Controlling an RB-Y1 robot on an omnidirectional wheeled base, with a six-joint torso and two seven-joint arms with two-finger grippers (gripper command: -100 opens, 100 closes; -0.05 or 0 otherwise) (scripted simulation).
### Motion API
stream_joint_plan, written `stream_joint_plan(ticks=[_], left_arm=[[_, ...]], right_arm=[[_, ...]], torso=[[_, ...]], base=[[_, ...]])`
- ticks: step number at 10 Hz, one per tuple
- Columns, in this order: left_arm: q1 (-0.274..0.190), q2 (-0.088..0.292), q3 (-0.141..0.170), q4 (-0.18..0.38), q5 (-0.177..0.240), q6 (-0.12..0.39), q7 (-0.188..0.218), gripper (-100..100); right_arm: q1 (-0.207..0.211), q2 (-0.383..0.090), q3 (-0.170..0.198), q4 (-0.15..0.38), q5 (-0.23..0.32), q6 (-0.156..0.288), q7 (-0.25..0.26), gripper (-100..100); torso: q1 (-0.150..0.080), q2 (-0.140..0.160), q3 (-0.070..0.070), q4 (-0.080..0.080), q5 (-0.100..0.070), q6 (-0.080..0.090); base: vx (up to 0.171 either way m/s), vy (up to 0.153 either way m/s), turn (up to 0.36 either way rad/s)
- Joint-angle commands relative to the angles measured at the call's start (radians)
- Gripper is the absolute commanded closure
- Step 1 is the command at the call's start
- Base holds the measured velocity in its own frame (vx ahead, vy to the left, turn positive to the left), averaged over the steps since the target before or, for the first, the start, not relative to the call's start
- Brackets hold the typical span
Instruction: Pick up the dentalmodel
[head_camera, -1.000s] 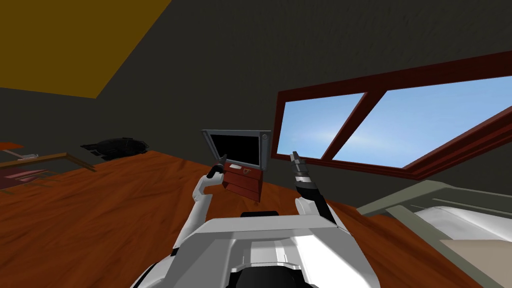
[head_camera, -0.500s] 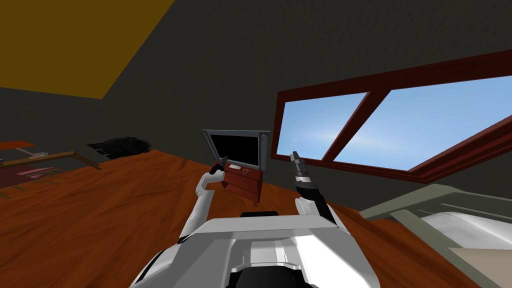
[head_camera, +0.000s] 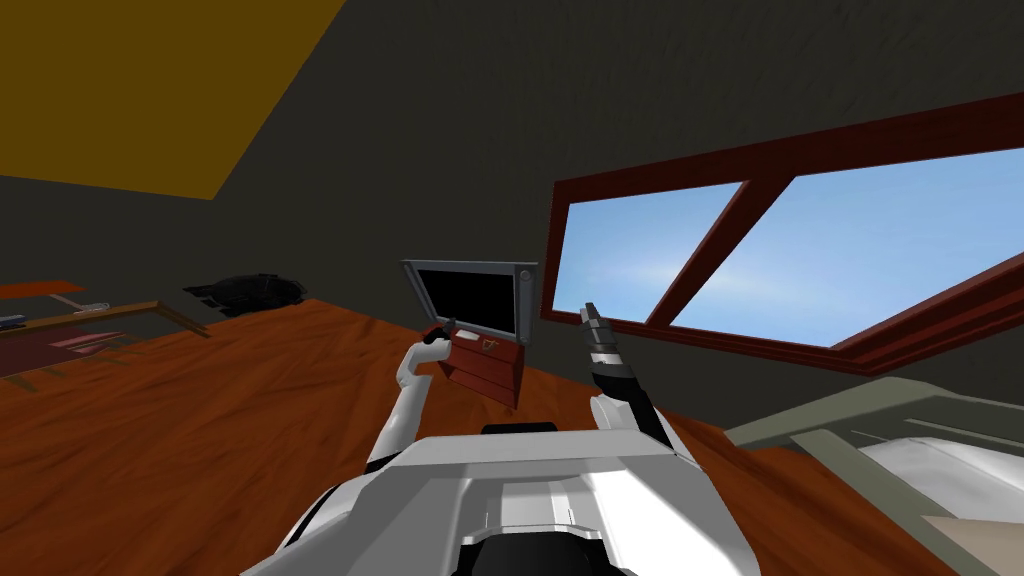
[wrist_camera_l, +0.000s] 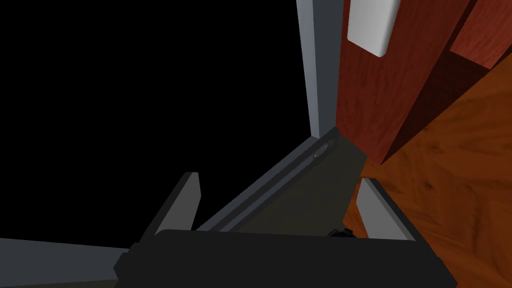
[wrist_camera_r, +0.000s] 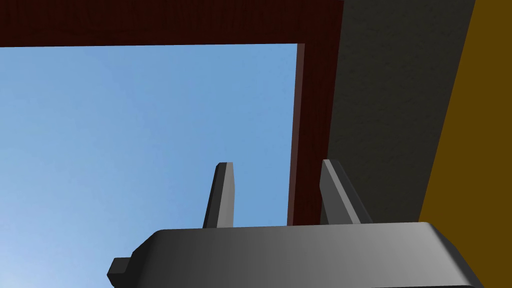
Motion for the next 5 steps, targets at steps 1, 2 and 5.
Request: stream_joint_plan(ticks=[1,2,5], left_arm=[[-0.029,-0.004,0.003,0.035,-0.009,0.050,-0.001,-100],[-0.029,-0.004,0.003,0.035,-0.009,0.077,-0.001,-100],[-0.063,-0.011,0.005,0.092,-0.019,0.161,0.000,-100]], right_arm=[[0.000,0.000,0.000,0.000,0.000,0.000,0.000,0],[0.000,0.000,0.000,0.000,0.000,0.000,0.000,0],[0.000,0.000,0.000,0.000,0.000,0.000,0.000,0]], torso=[[0.000,0.000,0.000,0.000,0.000,0.000],[-0.001,-0.001,0.000,0.000,0.000,0.000],[0.000,0.000,0.000,0.000,0.000,0.000]], base=[[0.051,-0.048,0.024],[0.038,-0.039,0.017],[0.048,-0.043,0.020]])
